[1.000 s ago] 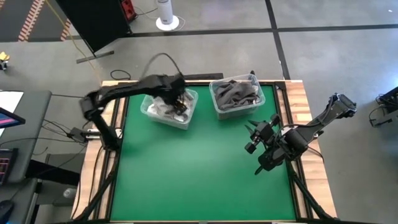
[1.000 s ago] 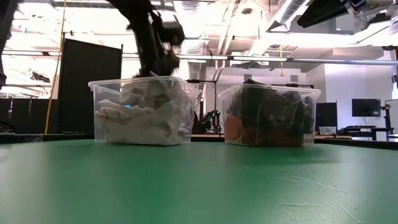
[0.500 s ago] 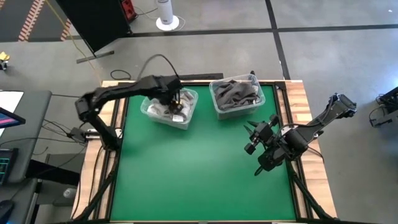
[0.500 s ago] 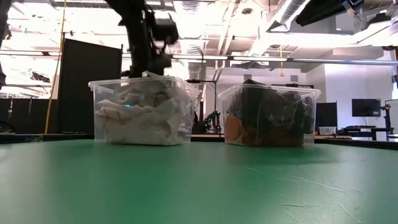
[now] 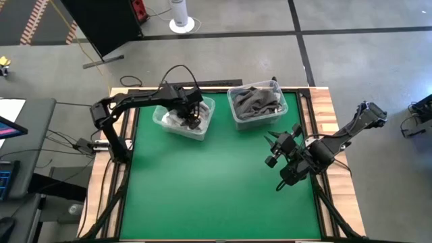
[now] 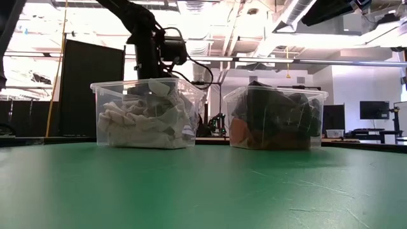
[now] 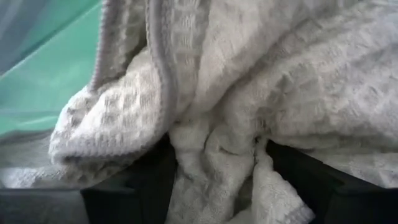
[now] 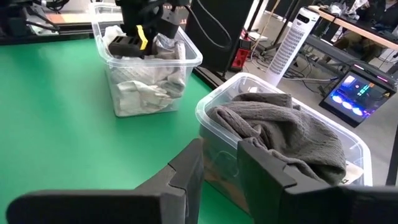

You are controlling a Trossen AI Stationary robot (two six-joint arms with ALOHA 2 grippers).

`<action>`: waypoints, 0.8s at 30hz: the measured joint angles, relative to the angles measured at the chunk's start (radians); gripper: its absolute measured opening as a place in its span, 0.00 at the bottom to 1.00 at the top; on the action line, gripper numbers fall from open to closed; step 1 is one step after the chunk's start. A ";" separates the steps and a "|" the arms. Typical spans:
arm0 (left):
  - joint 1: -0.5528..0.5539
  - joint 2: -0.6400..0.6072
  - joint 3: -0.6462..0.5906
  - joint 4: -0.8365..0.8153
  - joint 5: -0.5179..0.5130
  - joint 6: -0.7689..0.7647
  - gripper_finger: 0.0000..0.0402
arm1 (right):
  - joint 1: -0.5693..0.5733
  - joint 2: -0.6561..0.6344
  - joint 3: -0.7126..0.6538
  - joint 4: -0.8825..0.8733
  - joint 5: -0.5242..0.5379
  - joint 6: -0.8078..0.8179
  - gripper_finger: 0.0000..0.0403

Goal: Sort towels by color in basket
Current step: Put the gray microfiber towel into the left transparent bin

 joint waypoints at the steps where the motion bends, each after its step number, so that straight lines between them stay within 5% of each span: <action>1: 0.000 -0.022 0.005 -0.006 -0.001 0.000 0.58 | 0.000 0.000 0.000 0.004 0.000 0.000 0.32; 14: 0.000 -0.301 0.053 0.014 -0.062 -0.007 0.58 | 0.000 0.000 0.000 0.010 0.000 0.000 0.32; 24: -0.006 -0.204 0.019 0.029 -0.051 -0.011 0.58 | -0.020 0.000 0.000 0.009 0.000 -0.015 0.32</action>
